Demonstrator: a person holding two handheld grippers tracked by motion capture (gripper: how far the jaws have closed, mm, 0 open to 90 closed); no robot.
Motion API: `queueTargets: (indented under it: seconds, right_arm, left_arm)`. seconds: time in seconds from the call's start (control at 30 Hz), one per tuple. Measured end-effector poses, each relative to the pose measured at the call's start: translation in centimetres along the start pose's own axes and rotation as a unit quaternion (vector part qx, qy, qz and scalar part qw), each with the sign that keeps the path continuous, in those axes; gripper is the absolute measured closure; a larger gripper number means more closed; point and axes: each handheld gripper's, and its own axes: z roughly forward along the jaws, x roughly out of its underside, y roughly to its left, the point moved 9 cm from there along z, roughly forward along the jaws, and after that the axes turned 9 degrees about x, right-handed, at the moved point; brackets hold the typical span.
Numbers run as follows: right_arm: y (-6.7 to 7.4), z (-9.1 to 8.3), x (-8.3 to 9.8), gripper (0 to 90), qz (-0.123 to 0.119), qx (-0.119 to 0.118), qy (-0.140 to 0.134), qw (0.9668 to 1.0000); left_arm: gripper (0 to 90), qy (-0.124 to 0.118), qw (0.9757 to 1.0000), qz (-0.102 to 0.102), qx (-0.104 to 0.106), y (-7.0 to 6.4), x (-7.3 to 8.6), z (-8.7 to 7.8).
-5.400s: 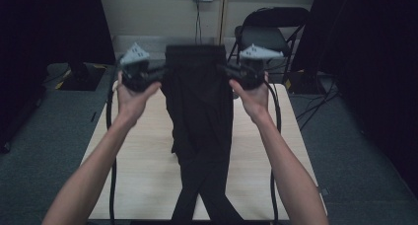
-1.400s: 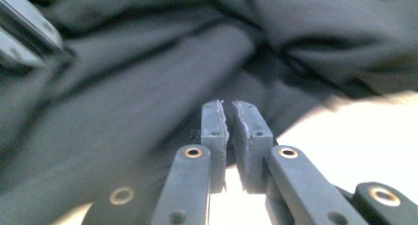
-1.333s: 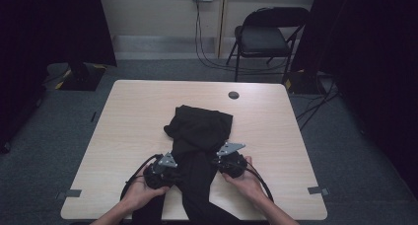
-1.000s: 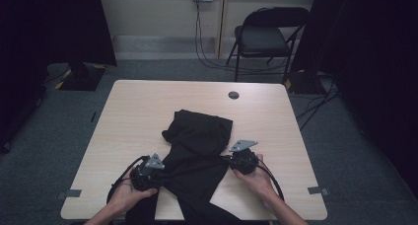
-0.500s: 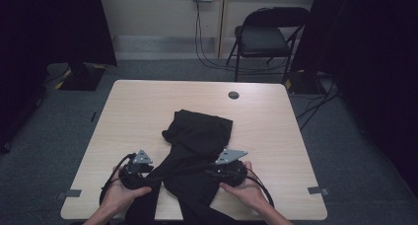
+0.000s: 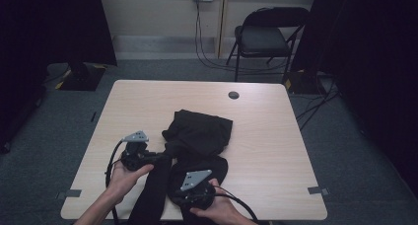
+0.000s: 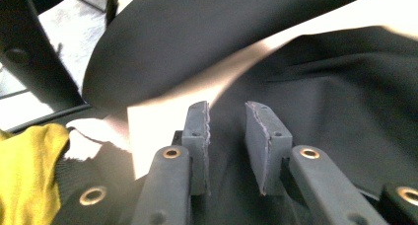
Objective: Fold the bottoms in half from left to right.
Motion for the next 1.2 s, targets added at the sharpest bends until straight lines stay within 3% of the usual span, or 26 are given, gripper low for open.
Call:
queueTargets:
  seconds: [0.03, 0.17, 0.27, 0.37, 0.4, 0.47, 0.5, 0.57, 0.63, 0.7, 0.77, 0.83, 1.0, 1.07, 1.13, 1.17, 1.2]
  right_arm:
    - [1.1, 0.8, 0.3, 67.1, -0.014, -0.013, 0.005, 0.9998]
    - [2.3, 0.6, 0.2, 58.9, -0.033, -0.032, 0.003, 0.9989]
    - [1.0, -0.4, -0.5, 39.2, -0.002, -0.028, -0.027, 0.9993]
    - [-0.6, -1.4, -1.7, 30.3, 0.045, -0.025, -0.061, 0.9968]
    - [-0.6, -1.4, -1.7, 30.3, 0.045, -0.025, -0.061, 0.9968]
    - [-1.5, -1.2, -2.0, 32.1, 0.065, -0.006, -0.068, 0.9956]
    - [-2.0, -0.8, -2.2, 39.9, 0.079, -0.004, -0.071, 0.9944]
    - [-2.2, -0.4, -2.6, 70.5, 0.076, 0.005, -0.077, 0.9941]
    - [-2.0, -1.3, -3.2, 87.8, 0.068, 0.011, -0.093, 0.9933]
    - [-1.9, -2.0, -3.5, 88.0, 0.058, 0.014, -0.096, 0.9936]
    - [-2.0, -3.8, -4.1, 88.2, 0.054, 0.011, -0.106, 0.9928]
    - [-2.7, -6.2, -4.7, 88.2, 0.055, 0.024, -0.126, 0.9902]
    - [-6.6, -12.5, -4.6, 88.3, 0.085, 0.082, -0.173, 0.9778]
    - [-8.1, -13.8, -3.3, 88.3, 0.094, 0.111, -0.165, 0.9756]
    - [-9.2, -14.3, -1.6, 88.3, 0.104, 0.13, -0.146, 0.9752]
    - [-9.7, -14.2, -0.1, 88.3, 0.115, 0.133, -0.13, 0.9757]
    - [-9.5, -13.6, 1.9, 88.1, 0.121, 0.116, -0.1, 0.9808]
  left_arm:
    - [86.1, -0.012, 0.9999, -0.003, 0.007, -0.1, -0.8, 0.2]
    - [85.9, -0.052, 0.9976, -0.031, 0.032, -0.3, -3.1, 1.0]
    - [85.9, -0.062, 0.9969, -0.036, 0.034, -0.4, -4.0, 2.0]
    - [85.9, -0.067, 0.995, -0.047, 0.057, -1.2, -4.6, 3.2]
    - [85.9, -0.067, 0.995, -0.047, 0.057, -1.2, -4.6, 3.2]
    - [85.9, -0.063, 0.9956, -0.04, 0.057, -1.5, -4.8, 4.0]
    - [85.9, -0.06, 0.9958, -0.037, 0.058, -1.6, -4.7, 4.2]
    - [85.2, -0.055, 0.9969, -0.019, 0.053, -1.6, -4.6, 4.6]
    - [77.9, -0.045, 0.998, -0.002, 0.045, -1.3, -4.3, 4.5]
    - [75.8, -0.045, 0.9982, 0.006, 0.041, -1.1, -4.3, 4.3]
    - [67.0, -0.056, 0.9978, 0.007, 0.035, -0.7, -4.4, 3.7]
    - [53.0, -0.065, 0.9975, 0.002, 0.029, -0.3, -4.4, 2.8]
    - [42.0, -0.063, 0.998, 0.003, -0.01, 1.0, -3.1, 1.4]
    - [41.7, -0.053, 0.9978, 0.008, -0.039, 1.8, -2.3, 1.2]
    - [41.2, -0.046, 0.9984, -0.004, -0.032, 2.3, -1.4, 1.2]
    - [42.6, -0.037, 0.9985, 0.002, -0.041, 2.4, -1.1, 1.3]
    - [55.4, -0.027, 0.9987, 0.012, -0.042, 2.4, -0.8, 1.4]
